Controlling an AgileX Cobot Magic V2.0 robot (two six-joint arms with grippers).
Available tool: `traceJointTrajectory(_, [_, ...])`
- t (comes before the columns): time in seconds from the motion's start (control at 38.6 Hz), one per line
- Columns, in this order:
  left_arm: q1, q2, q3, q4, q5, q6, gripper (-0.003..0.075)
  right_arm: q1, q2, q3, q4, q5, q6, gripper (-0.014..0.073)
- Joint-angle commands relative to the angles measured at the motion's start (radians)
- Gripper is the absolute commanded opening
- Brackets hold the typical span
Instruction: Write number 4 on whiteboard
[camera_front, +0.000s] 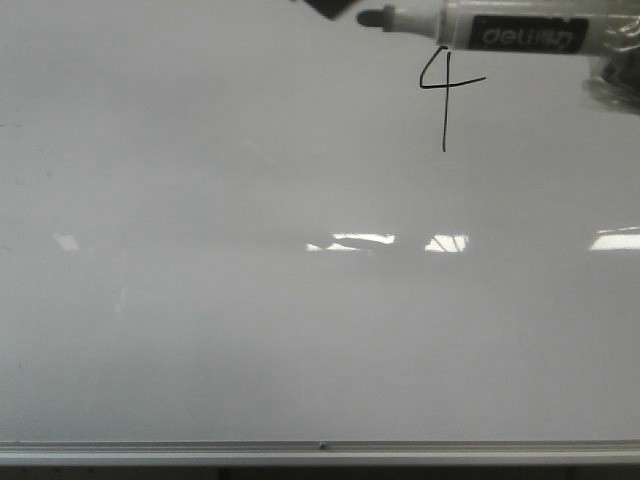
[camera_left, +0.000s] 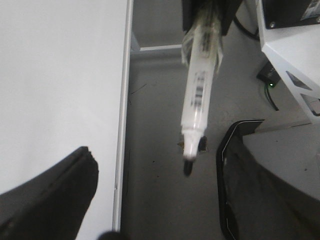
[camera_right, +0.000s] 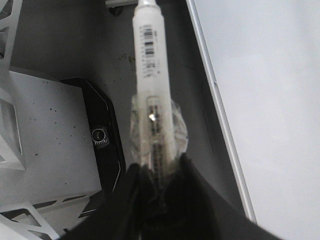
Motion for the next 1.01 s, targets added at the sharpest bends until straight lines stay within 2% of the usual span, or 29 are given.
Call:
traceJointTrajectory(0.0, [-0.053, 0.032, -0.077, -0.023, -0.022, 0.000, 0.0514, -0.001, -0.013, -0.025, 0.035, -0.028, -0.011, -0.0049])
traceJointTrajectory(0.21, [-0.100, 0.114, -0.124, -0.030, -0.018, 0.000, 0.0512, -0.001, -0.013, -0.025, 0.035, -0.026, -0.011, -0.0049])
traceJointTrajectory(0.26, [-0.100, 0.121, -0.124, -0.031, -0.017, 0.000, 0.0492, -0.001, -0.013, -0.025, 0.035, -0.026, -0.011, -0.0049])
traceJointTrajectory(0.31, [-0.100, 0.123, -0.124, -0.031, -0.015, 0.000, 0.0433, -0.001, -0.013, -0.025, 0.035, -0.026, -0.011, -0.0049])
traceJointTrajectory(0.47, [-0.100, 0.123, -0.124, -0.031, -0.005, 0.000, 0.0139, -0.001, -0.013, -0.025, 0.035, -0.028, -0.011, -0.0047])
traceJointTrajectory(0.57, [-0.100, 0.123, -0.124, -0.038, -0.007, 0.000, -0.0010, -0.001, -0.013, -0.025, 0.035, -0.030, -0.011, -0.0046])
traceJointTrajectory(0.65, [-0.100, 0.123, -0.124, -0.038, -0.011, 0.000, -0.0020, -0.001, -0.013, -0.025, 0.035, -0.030, -0.011, -0.0015])
traceJointTrajectory(0.72, [-0.100, 0.123, -0.124, -0.038, -0.011, -0.004, -0.0020, -0.001, -0.013, -0.025, 0.035, -0.029, -0.011, 0.0092])
traceJointTrajectory(0.88, [-0.085, 0.123, -0.126, -0.034, -0.021, -0.030, -0.0020, -0.002, -0.013, -0.025, 0.035, -0.034, 0.002, 0.0395])
traceJointTrajectory(0.98, [-0.066, 0.121, -0.127, 0.041, -0.023, -0.135, -0.0020, -0.025, -0.023, -0.029, 0.021, -0.032, 0.055, 0.0514])
